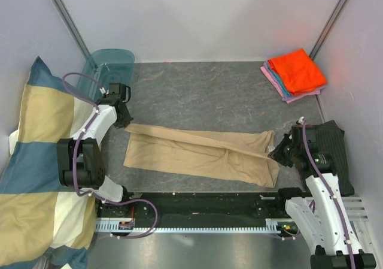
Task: Fold and stack the t-shirts
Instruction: Fold the other side of the tshirt into a rectangle
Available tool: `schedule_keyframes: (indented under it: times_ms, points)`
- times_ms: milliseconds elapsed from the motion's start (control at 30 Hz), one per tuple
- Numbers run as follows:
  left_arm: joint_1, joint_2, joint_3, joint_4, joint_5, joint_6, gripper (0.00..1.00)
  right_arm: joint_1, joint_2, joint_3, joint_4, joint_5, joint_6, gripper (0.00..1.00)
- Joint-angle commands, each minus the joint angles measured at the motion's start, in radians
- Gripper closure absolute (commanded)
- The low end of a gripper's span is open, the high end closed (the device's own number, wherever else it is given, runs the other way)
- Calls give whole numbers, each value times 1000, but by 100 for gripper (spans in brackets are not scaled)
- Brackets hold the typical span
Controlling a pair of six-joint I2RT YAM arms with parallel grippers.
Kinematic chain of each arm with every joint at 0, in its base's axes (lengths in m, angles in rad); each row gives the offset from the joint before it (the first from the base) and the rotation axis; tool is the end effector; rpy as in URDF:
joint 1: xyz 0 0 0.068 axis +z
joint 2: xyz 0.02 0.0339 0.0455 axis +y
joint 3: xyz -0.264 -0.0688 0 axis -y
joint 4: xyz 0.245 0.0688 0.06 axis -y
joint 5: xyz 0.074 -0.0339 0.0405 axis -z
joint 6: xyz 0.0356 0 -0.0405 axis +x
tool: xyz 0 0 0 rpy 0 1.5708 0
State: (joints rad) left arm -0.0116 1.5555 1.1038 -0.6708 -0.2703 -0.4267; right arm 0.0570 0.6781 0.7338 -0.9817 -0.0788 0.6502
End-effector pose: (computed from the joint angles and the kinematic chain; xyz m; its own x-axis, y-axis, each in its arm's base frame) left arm 0.3096 0.0059 0.2269 -0.7771 -0.3899 -0.4942 -0.4681 0.8828 0.0397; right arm 0.1211 0.0097 0.2652 -0.6981 0.5646 -0.4403 0.4002 0.8176 0.4139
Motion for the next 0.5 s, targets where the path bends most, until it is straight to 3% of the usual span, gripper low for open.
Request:
schedule_keyframes:
  times_ms: [0, 300, 400, 433, 467]
  points:
    - [10, -83, -41, -7, 29, -29, 98, 3, -17, -20, -32, -16, -6, 97]
    - [10, -156, -113, -30, 59, -86, 98, 3, -6, -30, -46, -29, -24, 93]
    - [10, -190, -136, -62, 49, -125, 98, 3, -3, -27, -52, -29, -30, 79]
    - [10, -205, -151, -68, 48, -136, 98, 3, -3, -22, -57, -24, -30, 64]
    - [10, -222, -162, -73, 42, -158, 98, 3, -6, -19, -60, -21, -29, 59]
